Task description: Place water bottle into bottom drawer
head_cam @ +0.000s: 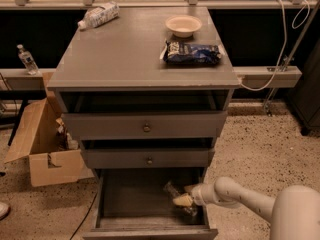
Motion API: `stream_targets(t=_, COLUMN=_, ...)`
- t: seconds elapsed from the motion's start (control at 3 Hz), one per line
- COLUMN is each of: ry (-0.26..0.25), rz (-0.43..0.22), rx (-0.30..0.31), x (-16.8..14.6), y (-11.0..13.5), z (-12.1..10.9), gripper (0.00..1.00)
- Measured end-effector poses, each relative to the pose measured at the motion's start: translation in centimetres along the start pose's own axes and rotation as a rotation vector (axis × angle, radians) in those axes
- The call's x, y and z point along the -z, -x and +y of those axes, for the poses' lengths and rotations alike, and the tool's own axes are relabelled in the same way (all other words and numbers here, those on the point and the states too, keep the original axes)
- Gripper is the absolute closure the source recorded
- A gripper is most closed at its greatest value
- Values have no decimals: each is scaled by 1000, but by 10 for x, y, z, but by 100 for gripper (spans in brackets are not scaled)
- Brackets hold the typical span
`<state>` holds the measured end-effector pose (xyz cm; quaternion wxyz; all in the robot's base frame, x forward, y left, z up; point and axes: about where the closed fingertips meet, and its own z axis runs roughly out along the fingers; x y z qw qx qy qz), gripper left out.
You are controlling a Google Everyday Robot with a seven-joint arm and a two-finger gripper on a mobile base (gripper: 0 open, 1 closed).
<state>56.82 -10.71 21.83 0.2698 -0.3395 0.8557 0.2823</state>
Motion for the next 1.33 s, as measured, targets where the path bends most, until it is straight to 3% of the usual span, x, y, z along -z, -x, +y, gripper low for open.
stream_targets(t=0.33, ry=0, rz=0, rx=1, x=0, y=1, z=0, gripper=0)
stream_targets(t=0.67, ry=-14, rz=9, rx=23, x=20, y=7, z=8, gripper=0)
stream_targets(t=1.33, ry=-55, rz=-52, rx=67, x=111, y=17, z=41, gripper=0)
